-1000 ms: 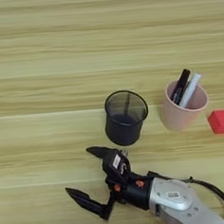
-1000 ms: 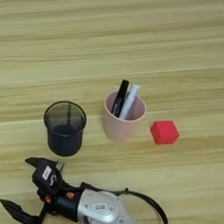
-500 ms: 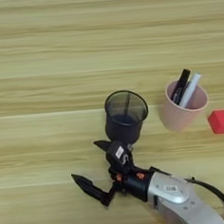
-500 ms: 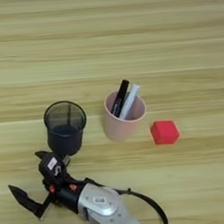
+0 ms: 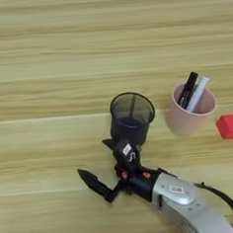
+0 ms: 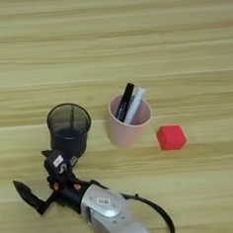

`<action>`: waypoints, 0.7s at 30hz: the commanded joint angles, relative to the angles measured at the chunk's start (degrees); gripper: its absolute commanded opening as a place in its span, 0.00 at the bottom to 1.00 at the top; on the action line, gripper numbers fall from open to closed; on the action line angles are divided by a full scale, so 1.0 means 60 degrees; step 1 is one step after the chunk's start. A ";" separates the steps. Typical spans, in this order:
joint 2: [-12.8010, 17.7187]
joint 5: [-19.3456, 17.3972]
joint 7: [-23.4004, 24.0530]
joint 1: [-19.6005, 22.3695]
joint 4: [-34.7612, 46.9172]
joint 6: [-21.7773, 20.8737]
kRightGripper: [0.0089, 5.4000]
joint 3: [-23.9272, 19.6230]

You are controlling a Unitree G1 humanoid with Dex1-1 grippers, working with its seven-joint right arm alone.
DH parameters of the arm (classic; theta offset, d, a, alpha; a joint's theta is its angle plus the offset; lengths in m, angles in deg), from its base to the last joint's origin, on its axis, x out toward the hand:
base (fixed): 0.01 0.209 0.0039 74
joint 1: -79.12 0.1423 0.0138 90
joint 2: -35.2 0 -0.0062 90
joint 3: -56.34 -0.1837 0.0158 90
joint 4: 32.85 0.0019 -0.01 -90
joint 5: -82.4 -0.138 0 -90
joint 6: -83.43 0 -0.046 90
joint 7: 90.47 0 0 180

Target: Move the objects on the table

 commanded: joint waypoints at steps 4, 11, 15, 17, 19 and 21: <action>-0.0183 -0.0043 0.0341 0.0361 0.0198 0.0055 0.99 -0.0400; -0.0251 -0.0052 0.0436 0.0433 0.0059 0.0131 0.99 -0.0589; -0.0289 -0.0054 0.0449 0.0468 -0.0009 0.0136 0.99 -0.0684; -0.0312 -0.0054 0.0457 0.0476 -0.0027 0.0138 0.99 -0.0724; -0.0324 -0.0054 0.0466 0.0483 -0.0041 0.0136 0.99 -0.0747; -0.0333 -0.0048 0.0476 0.0476 -0.0031 0.0142 0.99 -0.0756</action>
